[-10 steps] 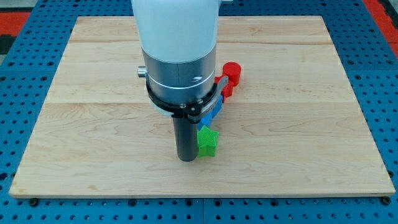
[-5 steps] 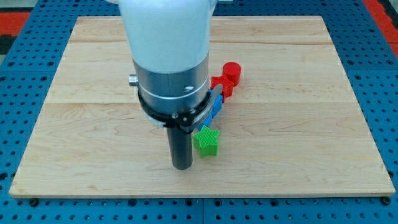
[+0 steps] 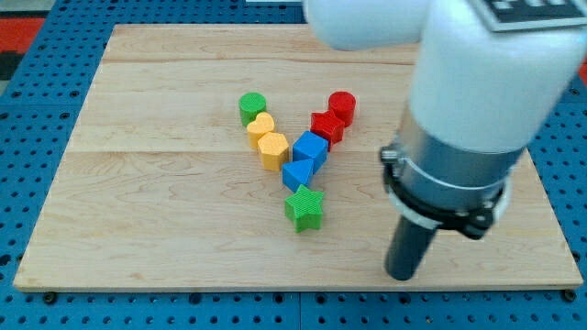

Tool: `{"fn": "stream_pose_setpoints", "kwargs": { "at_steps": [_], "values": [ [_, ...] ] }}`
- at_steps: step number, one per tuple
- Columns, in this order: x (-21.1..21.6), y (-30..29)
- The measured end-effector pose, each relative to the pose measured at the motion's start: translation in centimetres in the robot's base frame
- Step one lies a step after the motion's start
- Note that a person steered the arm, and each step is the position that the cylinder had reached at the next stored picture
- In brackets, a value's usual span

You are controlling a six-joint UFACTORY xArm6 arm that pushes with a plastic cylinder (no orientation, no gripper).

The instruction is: Push the green star a bit left

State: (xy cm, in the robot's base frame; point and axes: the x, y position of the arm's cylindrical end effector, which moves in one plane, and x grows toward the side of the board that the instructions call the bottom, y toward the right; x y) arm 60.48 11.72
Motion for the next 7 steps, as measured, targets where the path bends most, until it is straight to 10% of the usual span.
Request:
{"fn": "stream_pose_setpoints", "kwargs": {
  "at_steps": [3,7],
  "values": [
    [-4.5,7.2],
    [-6.4,-2.5]
  ]
}}
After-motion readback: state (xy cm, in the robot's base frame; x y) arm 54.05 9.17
